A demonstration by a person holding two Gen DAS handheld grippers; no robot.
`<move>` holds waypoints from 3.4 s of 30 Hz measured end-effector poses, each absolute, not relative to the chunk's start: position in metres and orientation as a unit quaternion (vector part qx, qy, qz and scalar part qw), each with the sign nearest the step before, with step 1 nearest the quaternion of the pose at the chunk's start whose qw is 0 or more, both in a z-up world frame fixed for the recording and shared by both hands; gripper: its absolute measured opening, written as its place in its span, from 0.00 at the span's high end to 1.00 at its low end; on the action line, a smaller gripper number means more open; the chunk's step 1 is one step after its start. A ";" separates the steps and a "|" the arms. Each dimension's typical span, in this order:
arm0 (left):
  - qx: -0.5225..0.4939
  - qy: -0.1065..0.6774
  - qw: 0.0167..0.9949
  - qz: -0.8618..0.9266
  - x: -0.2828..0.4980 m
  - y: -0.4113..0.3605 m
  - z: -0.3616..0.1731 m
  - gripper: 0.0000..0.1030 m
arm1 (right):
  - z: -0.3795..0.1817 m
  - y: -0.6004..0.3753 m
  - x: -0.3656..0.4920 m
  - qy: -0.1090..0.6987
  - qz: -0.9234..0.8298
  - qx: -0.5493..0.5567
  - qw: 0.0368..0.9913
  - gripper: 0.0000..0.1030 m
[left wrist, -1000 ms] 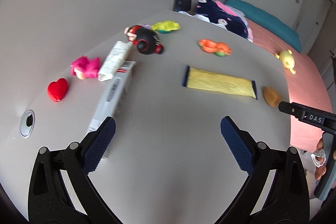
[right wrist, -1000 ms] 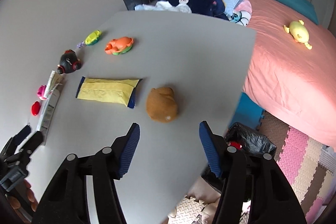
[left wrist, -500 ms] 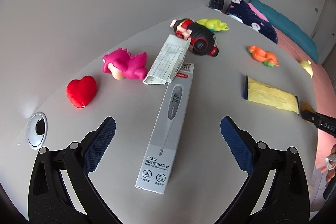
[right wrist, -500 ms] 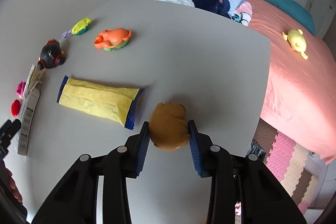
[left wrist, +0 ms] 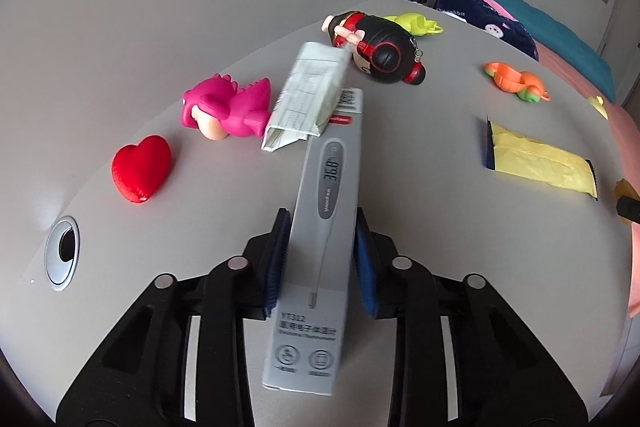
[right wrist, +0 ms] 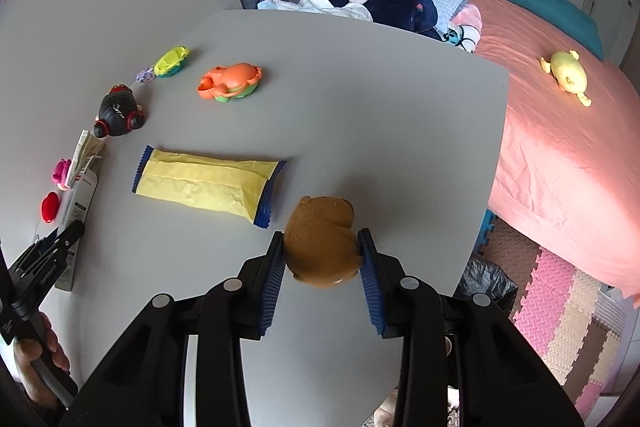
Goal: Collect trash
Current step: 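Grasp the thermometer box with the left gripper while the right grasps the brown bear, then carry thermometer box and brown bear to the bin and release both, then grasp the yellow pouch with the right gripper and lift it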
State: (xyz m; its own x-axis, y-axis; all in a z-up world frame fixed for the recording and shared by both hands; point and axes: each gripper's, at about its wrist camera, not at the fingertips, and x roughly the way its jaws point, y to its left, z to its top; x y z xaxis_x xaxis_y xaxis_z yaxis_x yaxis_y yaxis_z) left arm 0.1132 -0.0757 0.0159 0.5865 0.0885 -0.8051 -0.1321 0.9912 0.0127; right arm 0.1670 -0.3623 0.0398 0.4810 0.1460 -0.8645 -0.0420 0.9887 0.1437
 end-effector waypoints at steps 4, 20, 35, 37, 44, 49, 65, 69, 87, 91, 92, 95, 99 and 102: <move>-0.042 0.449 0.892 0.035 0.110 -0.079 0.020 0.73 | 0.046 -0.365 0.160 0.501 0.062 0.060 0.861 0.63; -0.055 0.424 0.903 -0.039 0.069 -0.146 0.055 0.73 | 0.079 -0.394 0.118 0.469 0.097 0.090 0.873 0.63; 0.002 0.406 0.905 -0.125 0.049 -0.290 0.082 0.73 | 0.103 -0.502 0.066 0.434 0.052 0.128 0.890 0.63; 0.012 0.408 0.902 -0.141 0.047 -0.315 0.081 0.73 | 0.103 -0.525 0.057 0.431 0.037 0.136 0.891 0.63; 0.043 0.419 0.886 -0.193 0.039 -0.392 0.068 0.73 | 0.093 -0.590 0.027 0.431 -0.009 0.163 0.888 0.63; 0.062 0.433 0.871 -0.224 0.034 -0.437 0.055 0.73 | 0.080 -0.626 0.011 0.435 -0.038 0.179 0.882 0.63; 0.136 0.440 0.855 -0.237 0.032 -0.510 0.023 0.06 | 0.039 -0.687 0.011 0.448 -0.101 0.215 0.862 0.26; 0.110 0.443 0.859 -0.232 0.039 -0.495 0.027 0.06 | 0.041 -0.686 0.010 0.445 -0.113 0.194 0.867 0.26; 0.058 0.423 0.887 -0.175 0.059 -0.403 0.051 0.06 | 0.060 -0.598 0.051 0.430 -0.037 0.165 0.887 0.26; 0.045 0.417 0.895 -0.150 0.065 -0.365 0.057 0.06 | 0.067 -0.557 0.067 0.428 -0.006 0.137 0.893 0.26; 0.042 0.416 0.897 -0.144 0.067 -0.356 0.059 0.06 | 0.069 -0.545 0.072 0.427 0.003 0.128 0.895 0.26; 0.035 0.410 0.903 -0.127 0.072 -0.325 0.062 0.06 | 0.073 -0.514 0.085 0.428 0.029 0.108 0.897 0.26; 0.039 0.402 0.909 -0.101 0.081 -0.282 0.065 0.06 | 0.073 -0.471 0.101 0.433 0.061 0.084 0.895 0.26; 0.038 0.400 0.912 -0.082 0.089 -0.248 0.066 0.06 | 0.071 -0.441 0.114 0.439 0.079 0.072 0.892 0.26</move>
